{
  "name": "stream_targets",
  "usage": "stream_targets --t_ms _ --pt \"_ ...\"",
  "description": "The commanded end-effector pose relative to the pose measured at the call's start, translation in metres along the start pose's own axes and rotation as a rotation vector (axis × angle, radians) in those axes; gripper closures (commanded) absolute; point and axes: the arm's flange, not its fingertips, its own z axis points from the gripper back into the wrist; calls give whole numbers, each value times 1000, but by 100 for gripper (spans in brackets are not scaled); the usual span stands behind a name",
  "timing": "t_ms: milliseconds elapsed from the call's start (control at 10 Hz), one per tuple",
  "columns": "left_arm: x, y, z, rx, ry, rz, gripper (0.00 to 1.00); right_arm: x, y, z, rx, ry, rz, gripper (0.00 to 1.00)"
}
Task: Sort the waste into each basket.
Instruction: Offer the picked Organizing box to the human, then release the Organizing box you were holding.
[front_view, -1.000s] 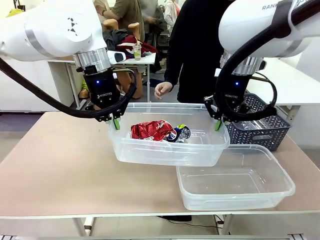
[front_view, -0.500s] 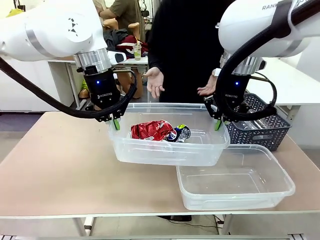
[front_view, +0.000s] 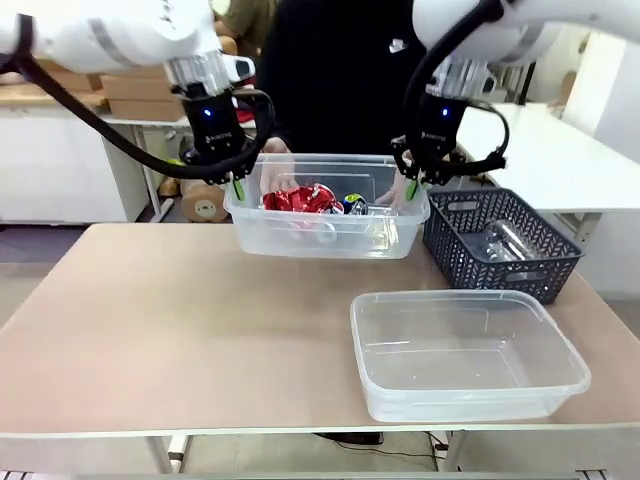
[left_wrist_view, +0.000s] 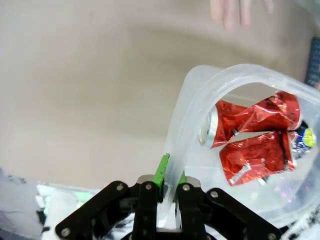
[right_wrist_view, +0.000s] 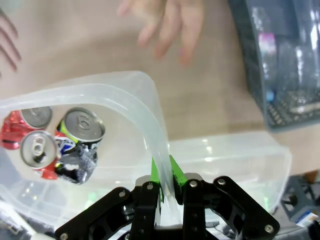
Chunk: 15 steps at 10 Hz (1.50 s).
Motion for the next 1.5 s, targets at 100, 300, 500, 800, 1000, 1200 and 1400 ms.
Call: stream_targets --t_ms 100,300,500,800,1000,1200,1400 --pt "15 -22 -8 -11 36 42 94 6 7 -6 36 57 0 94" --pt "11 -2 -4 7 8 -1 94 11 0 -4 6 9 -5 94" --pt "11 -2 -4 7 8 -1 94 11 0 -4 6 9 -5 94" --pt "11 -2 -4 7 8 -1 94 11 0 -4 6 9 -5 94" --pt "11 -2 -4 7 8 -1 94 11 0 -4 6 9 -5 94" --pt "11 -2 -4 7 8 -1 94 11 0 -4 6 9 -5 94" --pt "13 -4 -7 18 25 -10 77 2 -11 2 11 -50 5 94"
